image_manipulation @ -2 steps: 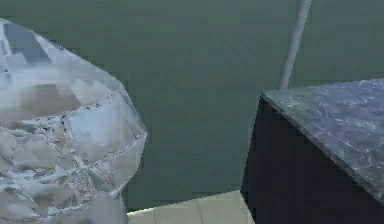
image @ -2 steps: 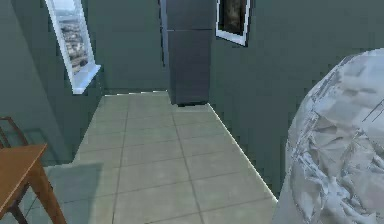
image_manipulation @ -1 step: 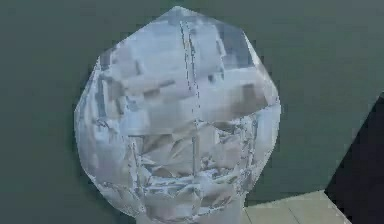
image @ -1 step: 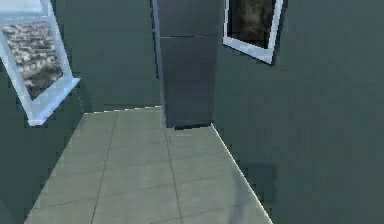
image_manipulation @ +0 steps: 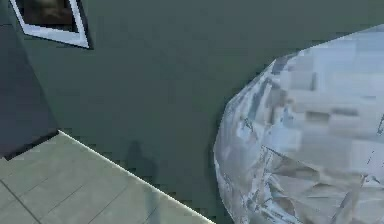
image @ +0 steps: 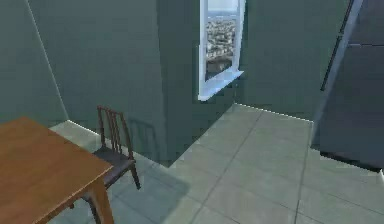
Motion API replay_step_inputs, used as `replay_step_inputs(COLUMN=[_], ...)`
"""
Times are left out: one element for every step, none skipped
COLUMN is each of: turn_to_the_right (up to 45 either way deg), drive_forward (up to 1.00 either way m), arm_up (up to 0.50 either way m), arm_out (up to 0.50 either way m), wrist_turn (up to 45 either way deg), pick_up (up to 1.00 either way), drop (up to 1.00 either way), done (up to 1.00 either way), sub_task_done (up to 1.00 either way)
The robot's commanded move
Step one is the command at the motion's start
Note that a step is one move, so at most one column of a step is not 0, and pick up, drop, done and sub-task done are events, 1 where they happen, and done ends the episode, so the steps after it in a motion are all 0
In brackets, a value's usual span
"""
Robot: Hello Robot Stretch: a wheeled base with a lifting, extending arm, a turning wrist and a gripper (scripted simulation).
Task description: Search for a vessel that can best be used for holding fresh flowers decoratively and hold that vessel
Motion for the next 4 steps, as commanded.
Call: replay_step_inputs(turn_to_the_right=[-27.0, 0.0, -45.0, -45.0], drive_forward=[0.0, 0.45, 0.0, 0.0], arm_up=[0.0, 0.0, 0.0, 0.0], arm_out=[0.0, 0.0, 0.0, 0.0], wrist_turn=[0.0, 0.0, 0.0, 0.0], pick_up=[0.0, 0.0, 0.0, 0.0], drop=[0.0, 0.0, 0.0, 0.0], done=[0.0, 0.0, 0.0, 0.0], sub_task_done=[0.0, 0.0, 0.0, 0.0])
